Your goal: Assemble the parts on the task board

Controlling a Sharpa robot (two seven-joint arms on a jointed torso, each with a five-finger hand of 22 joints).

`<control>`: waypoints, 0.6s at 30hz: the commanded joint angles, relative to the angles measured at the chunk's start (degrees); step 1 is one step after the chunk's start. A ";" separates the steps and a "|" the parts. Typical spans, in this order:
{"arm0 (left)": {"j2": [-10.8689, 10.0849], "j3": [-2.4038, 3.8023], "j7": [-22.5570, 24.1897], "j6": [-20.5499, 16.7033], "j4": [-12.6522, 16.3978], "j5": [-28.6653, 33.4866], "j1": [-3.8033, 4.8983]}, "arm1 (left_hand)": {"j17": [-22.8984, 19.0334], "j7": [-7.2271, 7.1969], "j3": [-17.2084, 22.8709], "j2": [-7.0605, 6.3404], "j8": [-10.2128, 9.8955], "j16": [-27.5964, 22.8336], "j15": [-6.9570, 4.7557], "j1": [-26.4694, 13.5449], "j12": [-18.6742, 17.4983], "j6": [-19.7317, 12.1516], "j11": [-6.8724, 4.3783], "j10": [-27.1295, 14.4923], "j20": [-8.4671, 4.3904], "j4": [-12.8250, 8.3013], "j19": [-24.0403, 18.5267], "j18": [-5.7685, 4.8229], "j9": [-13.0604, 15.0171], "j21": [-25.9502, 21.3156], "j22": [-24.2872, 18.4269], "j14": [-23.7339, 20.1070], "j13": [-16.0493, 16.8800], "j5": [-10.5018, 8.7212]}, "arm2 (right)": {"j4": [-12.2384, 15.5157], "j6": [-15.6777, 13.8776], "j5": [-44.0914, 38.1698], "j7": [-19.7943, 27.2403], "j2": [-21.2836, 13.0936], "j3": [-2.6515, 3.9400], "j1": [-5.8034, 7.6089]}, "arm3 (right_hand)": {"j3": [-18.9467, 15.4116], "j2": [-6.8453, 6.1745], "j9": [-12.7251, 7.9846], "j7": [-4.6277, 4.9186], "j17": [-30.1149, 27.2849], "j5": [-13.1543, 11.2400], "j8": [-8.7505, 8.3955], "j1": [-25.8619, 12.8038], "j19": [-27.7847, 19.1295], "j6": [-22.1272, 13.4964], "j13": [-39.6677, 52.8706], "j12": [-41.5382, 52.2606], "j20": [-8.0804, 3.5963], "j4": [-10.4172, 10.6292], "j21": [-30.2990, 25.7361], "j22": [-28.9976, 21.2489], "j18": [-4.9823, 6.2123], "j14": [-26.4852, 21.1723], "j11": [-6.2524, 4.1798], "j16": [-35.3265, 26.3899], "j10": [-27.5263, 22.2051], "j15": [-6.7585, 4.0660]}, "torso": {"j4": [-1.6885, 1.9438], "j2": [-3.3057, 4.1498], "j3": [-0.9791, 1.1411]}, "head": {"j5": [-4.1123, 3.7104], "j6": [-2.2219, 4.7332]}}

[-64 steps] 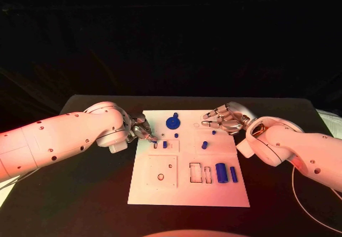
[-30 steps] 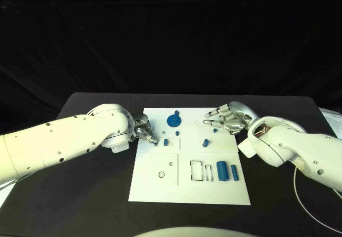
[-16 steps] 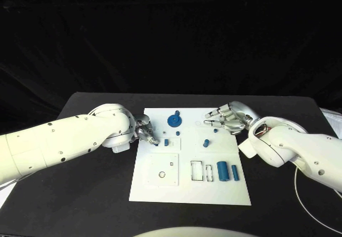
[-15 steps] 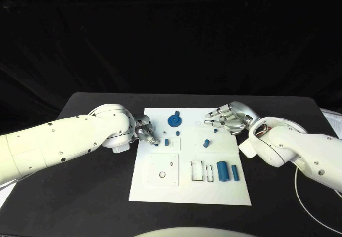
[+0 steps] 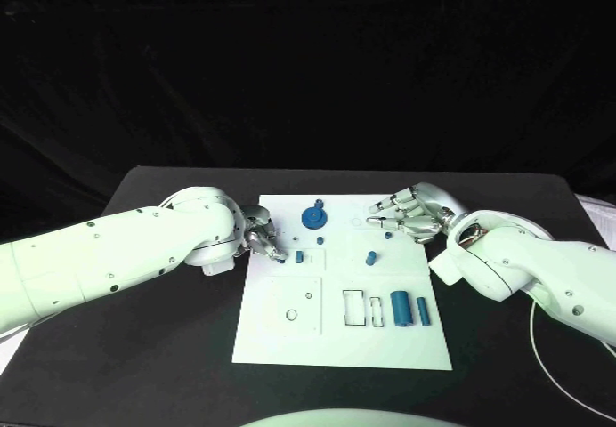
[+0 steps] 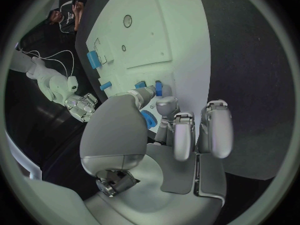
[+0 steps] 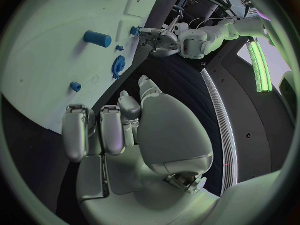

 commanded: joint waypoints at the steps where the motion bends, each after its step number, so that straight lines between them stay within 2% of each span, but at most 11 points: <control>1: 0.34 -0.13 -0.93 2.54 0.01 0.16 -0.20 | 15.06 -0.38 7.84 0.38 0.35 0.18 -0.07 -1.02 0.59 0.22 -0.07 0.59 0.10 -7.38 2.29 0.03 -0.05 0.26 7.58 5.96 0.24 0.15 | 0.06 0.86 -0.53 0.32 0.01 0.00 -0.05 | -0.32 0.63 0.01 -0.12 -0.03 0.31 0.09 0.06 -0.30 0.19 -0.09 -0.13 0.01 -0.14 -0.21 -0.07 1.19 2.19 -0.04 -0.29 -0.32 -0.22 | 0.03 -0.03 0.00 | -0.02 -0.16; 5: 0.74 -0.13 -1.73 3.14 -0.39 0.38 -0.19 | 15.06 -0.74 6.52 0.91 0.44 0.18 -0.19 -3.94 0.58 0.89 -0.25 0.86 0.06 -5.74 2.22 0.07 -0.21 0.11 7.51 5.96 0.08 -0.05 | 0.08 0.86 -0.53 0.28 -0.03 0.00 -0.05 | -0.32 0.63 0.01 -0.12 -0.03 0.31 0.09 0.06 -0.30 0.19 -0.09 -0.13 0.01 -0.14 -0.21 -0.07 1.19 2.19 -0.04 -0.29 -0.32 -0.22 | 0.09 -0.04 0.03 | -0.02 -0.25; 10: 1.50 -0.12 -2.44 4.17 -0.98 -0.15 -0.18 | 15.06 -1.06 4.87 1.29 0.35 0.18 -0.41 -6.90 1.14 1.63 -0.51 1.24 -0.12 -4.26 2.31 0.03 -0.52 0.21 7.69 5.96 0.68 -0.07 | 0.13 0.89 -0.53 0.24 0.01 0.00 -0.04 | -0.34 0.62 0.01 -0.13 -0.09 0.32 0.09 0.16 -0.28 0.19 -0.17 -0.20 0.01 -0.21 -0.21 -0.06 1.19 2.17 -0.05 -0.36 -0.37 -0.23 | -0.04 -0.02 0.03 | 0.12 -0.21; 18: 2.23 -0.10 -2.92 5.03 -1.82 -1.17 -0.17 | 15.06 -1.31 3.80 1.74 0.25 0.18 -0.62 -8.77 2.17 2.35 -0.74 1.91 -0.32 -3.56 2.64 -0.14 -0.81 0.82 8.29 5.96 1.87 -0.01 | 0.31 0.93 -0.53 0.22 -0.04 -0.01 -0.04 | -0.34 0.62 0.01 -0.13 -0.09 0.32 0.09 0.16 -0.28 0.19 -0.17 -0.20 0.01 -0.21 -0.21 -0.06 1.19 2.17 -0.05 -0.36 -0.37 -0.23 | -0.07 0.00 0.08 | 0.05 -0.27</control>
